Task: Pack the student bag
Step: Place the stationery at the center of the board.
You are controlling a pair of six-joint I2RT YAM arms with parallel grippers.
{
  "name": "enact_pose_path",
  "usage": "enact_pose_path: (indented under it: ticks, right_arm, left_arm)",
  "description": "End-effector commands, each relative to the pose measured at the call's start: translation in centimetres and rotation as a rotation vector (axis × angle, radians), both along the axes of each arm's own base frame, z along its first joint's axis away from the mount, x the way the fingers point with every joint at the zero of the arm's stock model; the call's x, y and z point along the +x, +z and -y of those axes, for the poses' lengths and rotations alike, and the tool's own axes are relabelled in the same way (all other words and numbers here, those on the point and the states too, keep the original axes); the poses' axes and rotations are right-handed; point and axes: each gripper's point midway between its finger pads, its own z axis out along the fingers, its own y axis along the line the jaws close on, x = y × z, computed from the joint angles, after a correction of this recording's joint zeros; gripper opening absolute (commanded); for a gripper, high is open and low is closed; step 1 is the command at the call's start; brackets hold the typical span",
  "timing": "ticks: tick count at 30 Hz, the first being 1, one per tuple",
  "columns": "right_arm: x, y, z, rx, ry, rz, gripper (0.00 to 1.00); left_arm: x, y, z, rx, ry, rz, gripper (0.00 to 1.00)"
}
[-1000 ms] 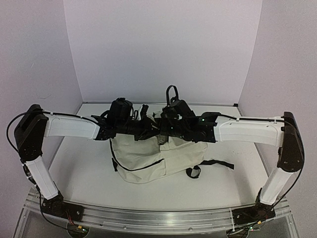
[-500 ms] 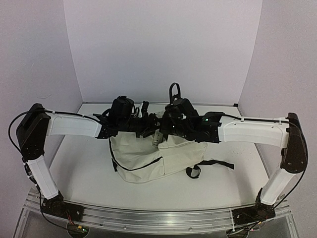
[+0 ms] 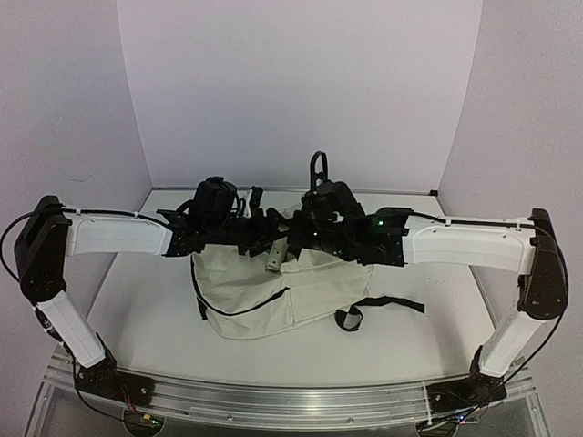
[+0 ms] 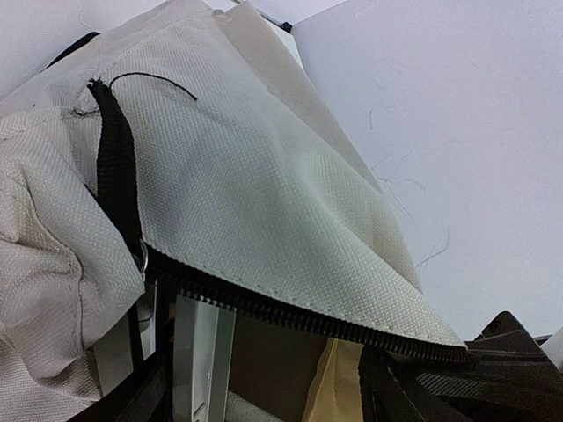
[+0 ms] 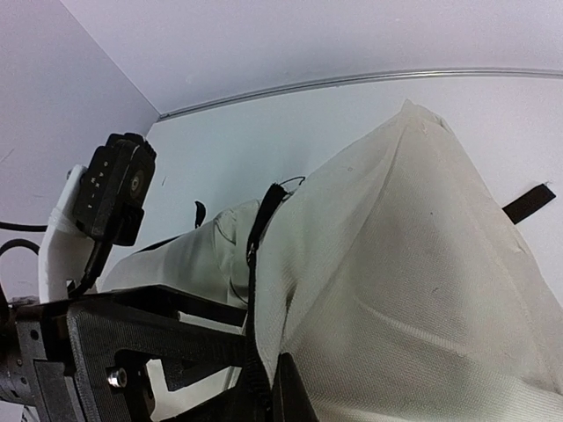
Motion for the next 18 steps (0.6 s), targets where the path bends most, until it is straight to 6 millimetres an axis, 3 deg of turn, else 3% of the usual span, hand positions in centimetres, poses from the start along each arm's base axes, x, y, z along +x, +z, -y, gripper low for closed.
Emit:
enact_pose_path:
  ticks: [1,8,13,16,18]
  right_arm:
    - [0.2,1.5,0.0,0.041,-0.003,0.015,0.00]
    - [0.1,1.7,0.0,0.044,0.001,0.016,0.00]
    - [-0.1,1.9,-0.4,0.055,0.028,0.009,0.00]
    - [-0.4,1.8,-1.0,0.055,0.062,0.002,0.00]
    - [-0.5,1.8,-1.2,0.057,0.077,-0.002,0.00]
  left_arm:
    - [-3.4,-1.6,-1.1,0.132,-0.063,-0.017,0.73]
    - [-4.0,1.5,-2.0,0.138,-0.102,0.095,0.77]
    - [-5.4,3.3,-1.7,0.096,-0.226,0.131,0.83]
    - [-5.7,4.1,-2.1,0.024,-0.288,0.125,0.81]
    - [-4.9,4.2,-2.8,0.003,-0.280,0.118,0.76]
